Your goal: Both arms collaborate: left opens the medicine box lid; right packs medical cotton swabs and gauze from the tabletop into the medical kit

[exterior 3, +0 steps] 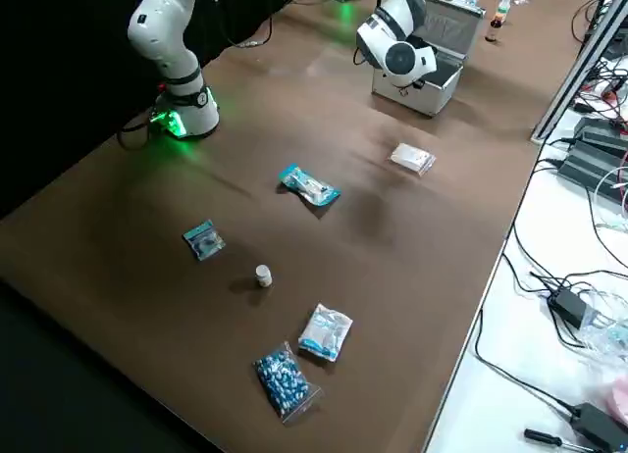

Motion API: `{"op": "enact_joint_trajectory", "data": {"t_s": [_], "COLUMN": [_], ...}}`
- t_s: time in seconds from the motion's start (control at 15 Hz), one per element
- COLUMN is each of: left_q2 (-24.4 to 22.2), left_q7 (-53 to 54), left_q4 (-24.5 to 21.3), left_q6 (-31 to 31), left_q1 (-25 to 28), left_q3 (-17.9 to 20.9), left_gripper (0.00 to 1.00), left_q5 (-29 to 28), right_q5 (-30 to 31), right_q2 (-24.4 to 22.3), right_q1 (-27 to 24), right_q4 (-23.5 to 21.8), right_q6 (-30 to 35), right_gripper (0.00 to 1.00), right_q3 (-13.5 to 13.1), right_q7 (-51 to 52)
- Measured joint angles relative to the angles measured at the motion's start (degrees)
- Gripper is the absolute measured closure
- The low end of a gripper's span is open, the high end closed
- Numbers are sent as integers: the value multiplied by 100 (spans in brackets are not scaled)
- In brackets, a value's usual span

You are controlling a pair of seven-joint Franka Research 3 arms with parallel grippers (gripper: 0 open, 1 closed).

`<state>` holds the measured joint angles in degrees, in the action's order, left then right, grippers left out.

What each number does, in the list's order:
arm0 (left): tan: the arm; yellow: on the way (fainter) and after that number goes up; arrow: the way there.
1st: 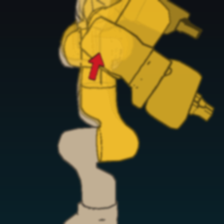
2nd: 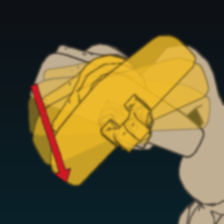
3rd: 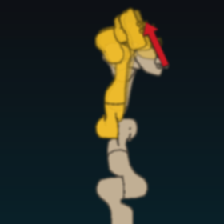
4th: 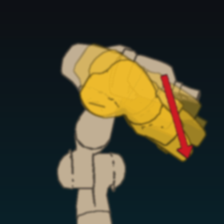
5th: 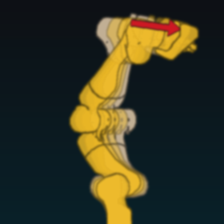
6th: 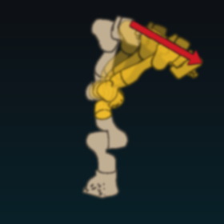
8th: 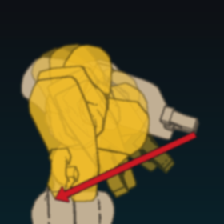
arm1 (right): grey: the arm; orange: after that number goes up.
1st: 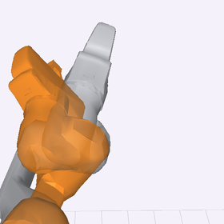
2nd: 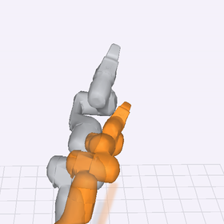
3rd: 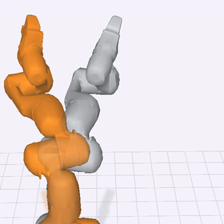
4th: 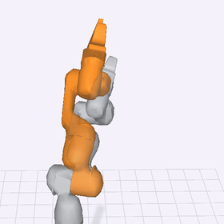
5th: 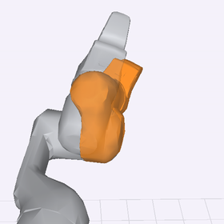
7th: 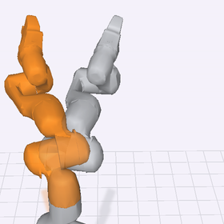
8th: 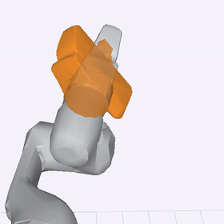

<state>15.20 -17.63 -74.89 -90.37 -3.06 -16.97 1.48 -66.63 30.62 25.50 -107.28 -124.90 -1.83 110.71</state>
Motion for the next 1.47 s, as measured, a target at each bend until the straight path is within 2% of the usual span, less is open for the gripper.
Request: {"op": "enact_joint_trajectory", "data": {"t_s": [0.2, 0.47, 0.73, 1.0, 1.27, 1.47], "left_q2": [-296, -336, -319, -303, -264, -390], "left_q7": [741, 1347, 1795, 1687, 1525, 1513], "left_q4": [-6, -44, -75, -100, -209, -201], "left_q6": [244, 276, 312, 332, 329, 230], "left_q1": [392, 773, 962, 1133, 1153, 874], "left_q3": [10, 17, 20, 24, 48, 485], "left_gripper": [0, 0, 0, 0, 0, 0], "left_q5": [-3, -125, -130, -136, -158, -166], "right_q5": [0, 1, 158, 865, 1143, 1426], "right_q2": [0, -7, -62, -295, -379, -379], "right_q1": [-28, -114, -332, -860, -1233, -1419], "right_q4": [-1, 16, 191, 753, 1408, 1784], "right_q6": [96, 327, 686, 1451, 1989, 2225], "right_gripper": [47, 36, 2, 1, 1, 1], "right_q3": [-8, -27, -54, -81, -90, -94], "right_q7": [15, 18, 53, 52, -79, -708]}}
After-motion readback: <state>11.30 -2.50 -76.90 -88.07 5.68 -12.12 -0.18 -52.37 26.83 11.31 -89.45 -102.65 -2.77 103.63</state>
